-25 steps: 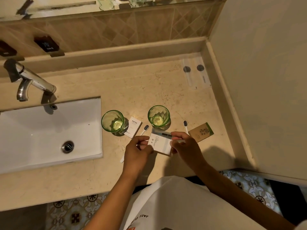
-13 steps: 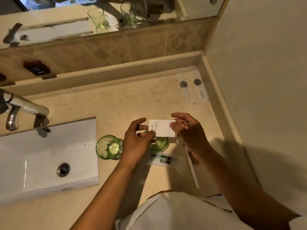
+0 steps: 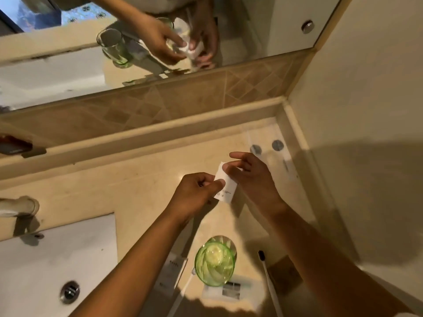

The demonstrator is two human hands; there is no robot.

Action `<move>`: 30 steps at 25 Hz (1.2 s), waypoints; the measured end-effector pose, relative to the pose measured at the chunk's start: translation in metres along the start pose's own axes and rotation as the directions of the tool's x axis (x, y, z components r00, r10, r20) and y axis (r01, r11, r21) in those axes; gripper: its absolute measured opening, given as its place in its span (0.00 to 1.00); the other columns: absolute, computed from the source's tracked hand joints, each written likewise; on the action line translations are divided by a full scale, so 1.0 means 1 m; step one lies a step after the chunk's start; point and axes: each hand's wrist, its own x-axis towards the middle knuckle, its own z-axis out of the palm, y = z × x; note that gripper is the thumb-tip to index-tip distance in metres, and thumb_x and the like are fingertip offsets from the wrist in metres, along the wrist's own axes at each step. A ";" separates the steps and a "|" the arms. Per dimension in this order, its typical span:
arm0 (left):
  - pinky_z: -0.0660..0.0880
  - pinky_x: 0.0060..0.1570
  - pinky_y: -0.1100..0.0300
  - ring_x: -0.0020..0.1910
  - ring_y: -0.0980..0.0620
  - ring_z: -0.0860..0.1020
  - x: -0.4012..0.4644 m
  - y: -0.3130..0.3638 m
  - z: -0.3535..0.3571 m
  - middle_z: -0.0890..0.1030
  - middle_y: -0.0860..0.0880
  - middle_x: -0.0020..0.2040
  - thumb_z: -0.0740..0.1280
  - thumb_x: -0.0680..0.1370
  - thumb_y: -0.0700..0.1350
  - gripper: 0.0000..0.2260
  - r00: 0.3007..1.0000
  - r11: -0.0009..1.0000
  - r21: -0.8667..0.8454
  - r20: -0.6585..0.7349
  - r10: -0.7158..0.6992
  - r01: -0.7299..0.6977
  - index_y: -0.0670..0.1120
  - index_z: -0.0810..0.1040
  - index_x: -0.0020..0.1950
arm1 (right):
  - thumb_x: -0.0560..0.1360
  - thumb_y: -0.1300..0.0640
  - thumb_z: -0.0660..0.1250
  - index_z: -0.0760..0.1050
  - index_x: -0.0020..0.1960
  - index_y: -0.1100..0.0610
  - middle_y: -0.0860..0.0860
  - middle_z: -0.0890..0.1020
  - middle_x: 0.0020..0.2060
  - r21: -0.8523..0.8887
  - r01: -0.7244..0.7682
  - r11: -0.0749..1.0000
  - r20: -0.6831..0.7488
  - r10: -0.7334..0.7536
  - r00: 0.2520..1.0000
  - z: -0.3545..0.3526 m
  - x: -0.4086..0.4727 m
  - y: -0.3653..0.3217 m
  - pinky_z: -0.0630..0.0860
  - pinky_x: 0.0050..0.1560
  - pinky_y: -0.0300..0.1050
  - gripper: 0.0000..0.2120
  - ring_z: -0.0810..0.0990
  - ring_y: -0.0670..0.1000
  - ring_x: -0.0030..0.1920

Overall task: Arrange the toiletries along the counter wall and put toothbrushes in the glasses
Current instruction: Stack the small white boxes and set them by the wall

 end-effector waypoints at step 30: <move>0.77 0.37 0.48 0.33 0.44 0.75 0.160 0.008 0.045 0.77 0.48 0.26 0.65 0.78 0.50 0.17 0.902 0.869 0.452 -0.260 0.344 -0.201 0.44 0.77 0.30 | 0.79 0.60 0.68 0.74 0.70 0.55 0.53 0.78 0.64 -0.549 0.070 0.833 -0.172 -0.195 0.966 -0.003 0.142 0.031 0.76 0.61 0.41 0.20 0.80 0.51 0.59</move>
